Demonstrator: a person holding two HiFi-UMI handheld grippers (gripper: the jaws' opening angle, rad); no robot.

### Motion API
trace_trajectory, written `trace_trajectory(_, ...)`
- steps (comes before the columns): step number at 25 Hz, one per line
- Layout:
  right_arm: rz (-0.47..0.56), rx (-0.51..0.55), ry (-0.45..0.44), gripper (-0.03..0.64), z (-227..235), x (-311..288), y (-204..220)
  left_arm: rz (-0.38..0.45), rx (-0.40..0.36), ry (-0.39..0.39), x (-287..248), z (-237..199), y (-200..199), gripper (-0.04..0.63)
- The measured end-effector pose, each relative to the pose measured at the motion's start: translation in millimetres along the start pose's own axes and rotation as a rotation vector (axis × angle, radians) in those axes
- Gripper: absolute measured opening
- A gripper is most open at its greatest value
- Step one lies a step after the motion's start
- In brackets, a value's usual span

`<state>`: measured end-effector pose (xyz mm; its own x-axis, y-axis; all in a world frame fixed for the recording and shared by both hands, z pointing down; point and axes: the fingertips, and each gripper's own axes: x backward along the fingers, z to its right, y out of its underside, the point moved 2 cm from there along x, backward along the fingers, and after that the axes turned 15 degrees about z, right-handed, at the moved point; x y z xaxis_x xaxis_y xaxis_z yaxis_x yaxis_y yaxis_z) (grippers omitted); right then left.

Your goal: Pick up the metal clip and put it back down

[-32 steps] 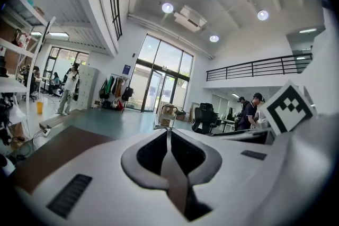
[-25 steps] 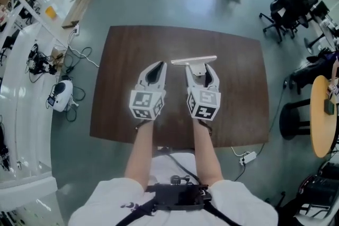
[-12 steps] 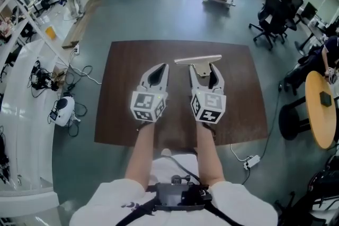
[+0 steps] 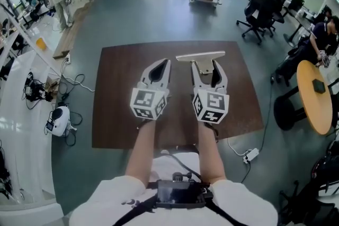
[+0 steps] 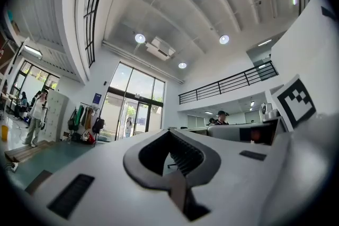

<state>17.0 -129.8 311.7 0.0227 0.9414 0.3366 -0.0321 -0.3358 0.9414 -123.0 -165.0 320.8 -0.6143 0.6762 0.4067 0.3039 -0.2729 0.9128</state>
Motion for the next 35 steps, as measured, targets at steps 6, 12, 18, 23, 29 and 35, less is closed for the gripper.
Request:
trace_trajectory(6, 0.015, 0.04, 0.064, 0.296, 39, 3, -14, -0.019, -0.036, 0.013, -30, 17, 8, 0.009)
trace_trajectory(12, 0.01, 0.05, 0.143, 0.298, 79, 10, -12, -0.028, 0.045, 0.102, -57, 48, 26, 0.009)
trace_trajectory(18, -0.011, 0.067, 0.186, 0.298, 134, 16, -9, -0.061, 0.087, 0.169, -90, 87, 51, 0.009)
trace_trajectory(23, -0.029, 0.075, 0.237, 0.296, 178, 22, 3, -0.088, 0.118, 0.228, -116, 115, 77, 0.009)
trace_trajectory(29, -0.069, 0.086, 0.291, 0.297, 233, 34, 16, -0.137, 0.166, 0.279, -144, 157, 113, 0.009)
trace_trajectory(35, -0.116, 0.084, 0.333, 0.298, 276, 48, 37, -0.193, 0.202, 0.319, -160, 190, 148, 0.009)
